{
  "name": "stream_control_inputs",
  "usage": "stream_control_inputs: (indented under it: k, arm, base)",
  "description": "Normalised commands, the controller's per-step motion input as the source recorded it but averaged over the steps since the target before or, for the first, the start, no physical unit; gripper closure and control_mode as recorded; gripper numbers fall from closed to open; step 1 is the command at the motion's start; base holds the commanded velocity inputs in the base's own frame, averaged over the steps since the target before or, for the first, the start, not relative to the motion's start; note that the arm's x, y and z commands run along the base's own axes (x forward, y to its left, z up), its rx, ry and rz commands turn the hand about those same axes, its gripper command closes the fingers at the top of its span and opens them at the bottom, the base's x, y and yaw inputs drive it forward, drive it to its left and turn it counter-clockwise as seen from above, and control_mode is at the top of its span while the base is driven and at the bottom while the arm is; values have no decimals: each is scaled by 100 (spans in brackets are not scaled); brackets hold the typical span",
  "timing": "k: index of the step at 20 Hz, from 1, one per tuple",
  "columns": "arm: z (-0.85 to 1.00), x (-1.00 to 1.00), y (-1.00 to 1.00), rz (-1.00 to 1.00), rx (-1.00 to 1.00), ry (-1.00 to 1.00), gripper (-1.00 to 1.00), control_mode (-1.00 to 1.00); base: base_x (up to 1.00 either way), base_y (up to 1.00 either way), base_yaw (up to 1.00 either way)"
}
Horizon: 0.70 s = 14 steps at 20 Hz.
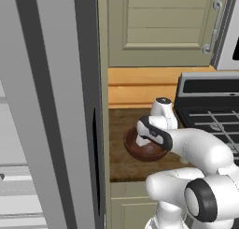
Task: Grab a lemon wedge from the fridge and one ice cube from the ice bowl, and put them in the glass of lemonade.
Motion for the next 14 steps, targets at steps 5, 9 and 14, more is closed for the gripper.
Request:
stream_control_inputs:
  k: [5, 9, 14]
  arm:
    - [-1, 12, -2, 0, 0, 0, -100, -100]
    - [-4, 33, -8, 0, 0, 5, -100, -100]
    - [-4, 26, 0, 0, 0, 3, -100, -100]
  base:
    - [0, 0, 0]
    - [0, 0, 0]
    - [0, 0, 0]
